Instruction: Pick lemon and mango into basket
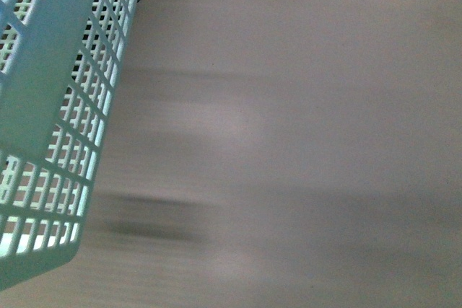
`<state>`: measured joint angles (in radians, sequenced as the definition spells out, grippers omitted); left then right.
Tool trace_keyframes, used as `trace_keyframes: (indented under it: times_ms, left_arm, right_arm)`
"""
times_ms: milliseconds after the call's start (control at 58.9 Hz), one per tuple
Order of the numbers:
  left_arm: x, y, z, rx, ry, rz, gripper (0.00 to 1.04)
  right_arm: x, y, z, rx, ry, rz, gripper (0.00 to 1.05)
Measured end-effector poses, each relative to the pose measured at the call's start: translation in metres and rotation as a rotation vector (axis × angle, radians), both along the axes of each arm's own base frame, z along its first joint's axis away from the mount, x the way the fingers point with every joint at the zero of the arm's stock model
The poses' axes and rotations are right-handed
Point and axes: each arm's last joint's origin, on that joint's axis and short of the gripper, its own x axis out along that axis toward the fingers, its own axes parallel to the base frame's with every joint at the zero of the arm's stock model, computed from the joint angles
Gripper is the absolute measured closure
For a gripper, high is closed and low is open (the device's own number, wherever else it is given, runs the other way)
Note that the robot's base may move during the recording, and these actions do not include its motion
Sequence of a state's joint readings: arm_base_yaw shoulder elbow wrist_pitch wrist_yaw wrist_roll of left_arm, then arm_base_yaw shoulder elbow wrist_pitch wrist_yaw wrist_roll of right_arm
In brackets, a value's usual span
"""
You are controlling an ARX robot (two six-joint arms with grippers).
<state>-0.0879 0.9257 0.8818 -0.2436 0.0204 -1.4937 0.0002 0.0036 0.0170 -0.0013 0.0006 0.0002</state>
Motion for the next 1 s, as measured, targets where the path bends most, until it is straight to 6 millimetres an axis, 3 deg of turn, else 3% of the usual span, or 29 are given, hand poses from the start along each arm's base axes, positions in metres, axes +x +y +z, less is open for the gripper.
trace_keyframes:
  times_ms: [1002]
  left_arm:
    - [0.0003,0.0002,-0.0007,0.003,0.007,0.006,0.76]
  right_arm:
    - [0.0000,0.0000,0.0000,0.000,0.000,0.000,0.09]
